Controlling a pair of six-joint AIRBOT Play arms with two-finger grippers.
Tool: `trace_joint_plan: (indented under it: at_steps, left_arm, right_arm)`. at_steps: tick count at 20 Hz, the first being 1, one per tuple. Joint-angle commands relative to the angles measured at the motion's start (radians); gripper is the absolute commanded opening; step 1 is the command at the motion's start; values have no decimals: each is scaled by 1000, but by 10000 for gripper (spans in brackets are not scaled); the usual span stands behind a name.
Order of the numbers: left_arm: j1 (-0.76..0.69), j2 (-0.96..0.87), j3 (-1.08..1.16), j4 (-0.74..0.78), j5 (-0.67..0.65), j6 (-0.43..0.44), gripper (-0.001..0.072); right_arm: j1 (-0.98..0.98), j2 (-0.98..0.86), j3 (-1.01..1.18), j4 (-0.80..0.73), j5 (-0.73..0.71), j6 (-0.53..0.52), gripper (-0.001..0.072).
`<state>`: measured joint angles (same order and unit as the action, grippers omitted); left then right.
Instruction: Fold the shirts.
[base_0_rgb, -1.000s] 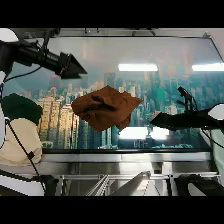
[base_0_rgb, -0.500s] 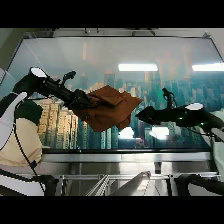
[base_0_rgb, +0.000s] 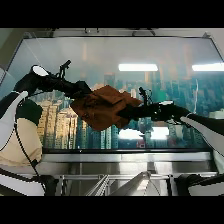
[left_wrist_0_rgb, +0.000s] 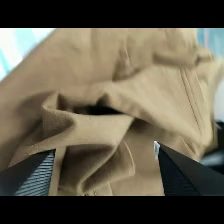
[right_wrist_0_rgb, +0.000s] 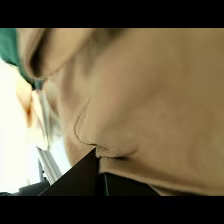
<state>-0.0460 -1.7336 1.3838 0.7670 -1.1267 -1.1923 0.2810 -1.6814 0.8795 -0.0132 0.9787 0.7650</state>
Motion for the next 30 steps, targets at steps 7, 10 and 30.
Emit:
trace_joint_plan:
  at_steps: [7, 10, 30]
  left_arm:
    - [0, -133, 7, -125, -80, 41, 20]
    - [19, -88, 7, -139, -94, 43, 147]
    - [-138, -92, 214, 262, -191, -58, -1]
  right_arm:
    - [-16, 17, 51, -32, 109, -9, 19]
    - [-18, 17, 51, -40, 111, -6, 20]
    - [-27, 47, 51, -37, 190, -6, 18]
